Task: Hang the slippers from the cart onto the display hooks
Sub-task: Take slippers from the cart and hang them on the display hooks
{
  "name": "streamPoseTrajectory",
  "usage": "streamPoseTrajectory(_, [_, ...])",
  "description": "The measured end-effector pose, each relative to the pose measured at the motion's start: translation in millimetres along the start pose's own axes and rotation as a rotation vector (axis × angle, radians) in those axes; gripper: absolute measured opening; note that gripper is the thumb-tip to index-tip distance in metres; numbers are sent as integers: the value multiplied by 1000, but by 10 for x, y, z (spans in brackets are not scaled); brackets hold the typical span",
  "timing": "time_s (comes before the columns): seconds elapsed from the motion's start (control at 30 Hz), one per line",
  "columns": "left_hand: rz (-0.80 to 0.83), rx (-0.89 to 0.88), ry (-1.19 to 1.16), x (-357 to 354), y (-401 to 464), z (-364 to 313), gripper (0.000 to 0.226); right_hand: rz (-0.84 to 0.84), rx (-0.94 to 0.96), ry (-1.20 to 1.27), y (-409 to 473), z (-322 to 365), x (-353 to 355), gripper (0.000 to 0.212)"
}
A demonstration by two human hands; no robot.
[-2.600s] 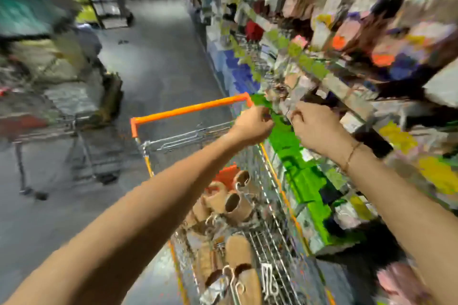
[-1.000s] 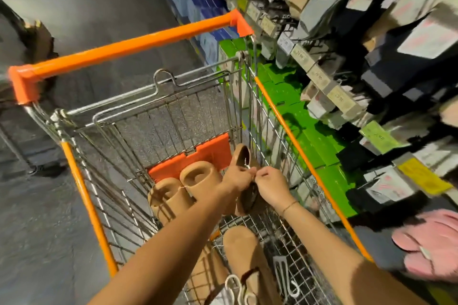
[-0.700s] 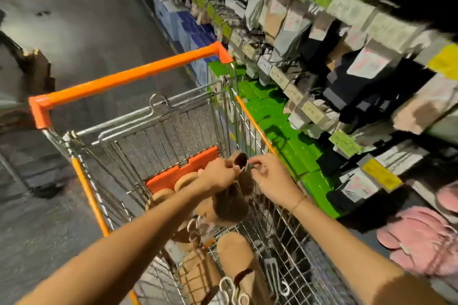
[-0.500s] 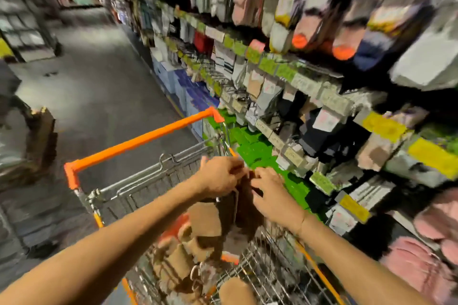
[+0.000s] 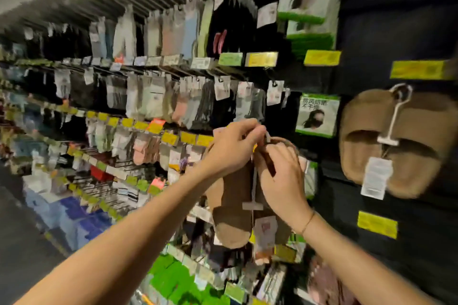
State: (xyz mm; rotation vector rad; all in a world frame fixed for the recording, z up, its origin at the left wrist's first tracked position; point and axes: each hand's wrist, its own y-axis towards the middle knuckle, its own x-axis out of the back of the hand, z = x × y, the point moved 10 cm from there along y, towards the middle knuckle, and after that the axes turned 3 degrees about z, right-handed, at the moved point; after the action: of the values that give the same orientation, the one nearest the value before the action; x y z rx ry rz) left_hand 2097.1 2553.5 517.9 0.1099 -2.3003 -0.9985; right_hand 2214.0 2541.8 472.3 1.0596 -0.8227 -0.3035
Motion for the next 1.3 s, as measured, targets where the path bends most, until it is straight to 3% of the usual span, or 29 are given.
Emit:
streamPoseTrajectory(0.13, [39,-104,-210,-334,477,-317,34,-99,-66,-126,375,-242,496,18])
streamPoseTrajectory(0.27, [-67,-121,-202,-524,945,-310,36,-40,-231,-61,840,-716,635,35])
streamPoseTrajectory(0.37, [-106,-80,-150,-704,1291,-219,39,-24,-352,36,1088,-1080,689,24])
streamPoseTrajectory(0.5, [-91,-58,-133,-913,1718,-84,40,44,-315,95,1368,-1327,601,25])
streamPoseTrajectory(0.67, [-114,-178,-233,-963,2167,-203,31,-18,-263,123,1801,-1701,631,37])
streamPoseTrajectory(0.83, [-209,-103,-122,-972,2564,3,23,-115,-234,69,2131,-1910,653,38])
streamPoseTrajectory(1.1, [-277,38,131,-1136,2757,157,24,-17,-398,46,2324,-2250,414,28])
streamPoseTrajectory(1.3, [-256,27,12,-1267,2763,137,25,-47,-408,76,2264,-2297,409,30])
